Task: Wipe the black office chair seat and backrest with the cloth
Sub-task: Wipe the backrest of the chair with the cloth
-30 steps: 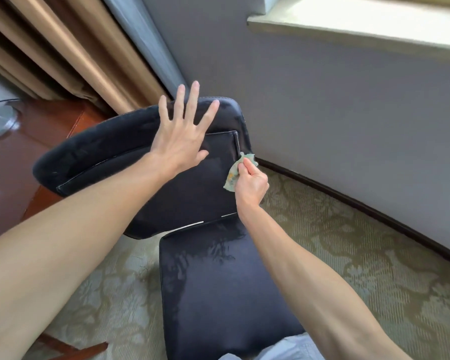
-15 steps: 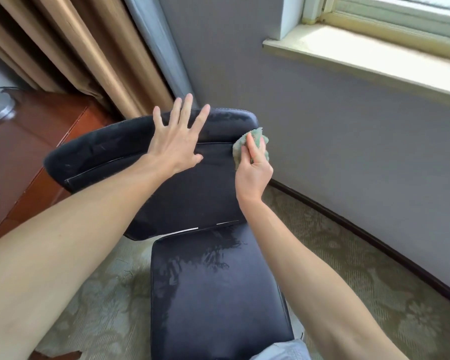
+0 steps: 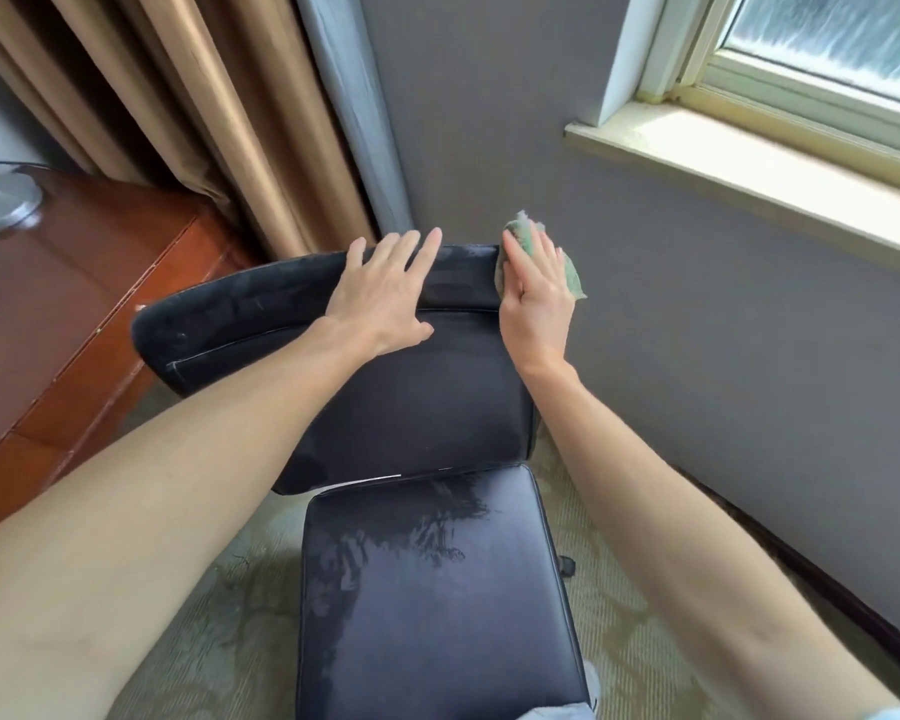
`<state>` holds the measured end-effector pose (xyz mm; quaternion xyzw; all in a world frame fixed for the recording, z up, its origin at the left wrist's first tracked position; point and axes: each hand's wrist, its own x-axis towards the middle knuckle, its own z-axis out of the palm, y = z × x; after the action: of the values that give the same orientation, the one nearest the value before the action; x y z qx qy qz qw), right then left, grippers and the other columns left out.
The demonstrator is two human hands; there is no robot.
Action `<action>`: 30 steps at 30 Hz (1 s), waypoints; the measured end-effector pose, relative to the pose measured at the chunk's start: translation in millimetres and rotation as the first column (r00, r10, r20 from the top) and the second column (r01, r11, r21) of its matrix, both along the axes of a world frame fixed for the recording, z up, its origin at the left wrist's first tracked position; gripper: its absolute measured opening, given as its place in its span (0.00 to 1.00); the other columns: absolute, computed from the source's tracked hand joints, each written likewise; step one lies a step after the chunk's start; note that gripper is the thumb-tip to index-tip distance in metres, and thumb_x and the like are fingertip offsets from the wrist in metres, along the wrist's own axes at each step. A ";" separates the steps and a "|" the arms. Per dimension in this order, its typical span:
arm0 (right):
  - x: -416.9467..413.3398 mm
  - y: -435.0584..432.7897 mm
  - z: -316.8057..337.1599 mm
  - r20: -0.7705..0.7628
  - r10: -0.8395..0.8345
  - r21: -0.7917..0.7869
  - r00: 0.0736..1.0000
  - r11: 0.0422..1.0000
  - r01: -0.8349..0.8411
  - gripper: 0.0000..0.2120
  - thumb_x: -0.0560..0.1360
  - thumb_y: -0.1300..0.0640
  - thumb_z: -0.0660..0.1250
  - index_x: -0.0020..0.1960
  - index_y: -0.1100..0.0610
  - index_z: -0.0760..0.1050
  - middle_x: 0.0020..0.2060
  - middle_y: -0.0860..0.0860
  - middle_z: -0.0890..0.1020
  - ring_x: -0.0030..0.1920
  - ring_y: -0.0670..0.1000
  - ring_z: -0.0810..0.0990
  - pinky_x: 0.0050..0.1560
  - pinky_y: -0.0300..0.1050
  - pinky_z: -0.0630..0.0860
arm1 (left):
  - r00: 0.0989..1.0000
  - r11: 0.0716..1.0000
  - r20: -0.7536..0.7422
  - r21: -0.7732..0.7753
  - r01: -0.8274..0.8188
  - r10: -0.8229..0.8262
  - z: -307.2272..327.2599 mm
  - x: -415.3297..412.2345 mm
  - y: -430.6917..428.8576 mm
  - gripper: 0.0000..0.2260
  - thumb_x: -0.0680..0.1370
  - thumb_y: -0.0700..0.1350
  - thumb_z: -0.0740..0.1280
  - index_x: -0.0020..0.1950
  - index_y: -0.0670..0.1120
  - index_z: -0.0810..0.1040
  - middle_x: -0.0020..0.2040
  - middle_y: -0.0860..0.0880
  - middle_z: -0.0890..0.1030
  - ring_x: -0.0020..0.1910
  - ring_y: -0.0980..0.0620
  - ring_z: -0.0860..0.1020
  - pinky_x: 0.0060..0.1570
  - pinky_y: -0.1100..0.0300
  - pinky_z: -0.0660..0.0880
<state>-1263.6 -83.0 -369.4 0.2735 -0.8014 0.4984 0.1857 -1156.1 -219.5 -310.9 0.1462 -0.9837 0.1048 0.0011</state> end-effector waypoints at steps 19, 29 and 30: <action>2.3 0.0 6.0 -0.109 -0.022 0.203 0.994 0.978 0.044 0.15 0.76 0.66 0.61 0.58 0.55 0.81 0.61 0.50 0.80 0.64 0.54 0.75 0.72 0.49 0.63 | 0.995 0.995 0.056 0.057 -0.083 0.080 4.0 9.3 -19.5 0.45 0.72 0.58 0.68 0.79 0.59 0.40 0.79 0.41 0.50 0.76 0.41 0.53 0.72 0.38 0.51; 62.9 -25.4 5.4 -0.129 0.245 0.356 0.961 0.916 -0.186 0.22 0.73 0.73 0.61 0.59 0.56 0.81 0.67 0.54 0.75 0.70 0.59 0.69 0.63 0.54 0.74 | 0.985 0.975 0.057 0.146 -0.167 0.161 8.9 80.2 -51.8 0.44 0.74 0.51 0.69 0.79 0.58 0.41 0.80 0.44 0.42 0.79 0.45 0.41 0.70 0.31 0.47; 65.9 -25.2 5.8 -0.129 0.255 0.373 0.958 0.908 -0.191 0.21 0.73 0.73 0.61 0.60 0.55 0.80 0.67 0.54 0.75 0.70 0.59 0.69 0.62 0.53 0.75 | 0.983 0.973 0.057 0.144 -0.179 0.172 7.0 87.2 -54.6 0.44 0.74 0.51 0.69 0.79 0.58 0.41 0.80 0.44 0.41 0.79 0.45 0.40 0.70 0.31 0.47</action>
<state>-1197.7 -108.2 -363.6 0.4352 -0.8224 0.3368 0.1442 -1068.9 -274.1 -303.9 0.2300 -0.9717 0.0342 -0.0409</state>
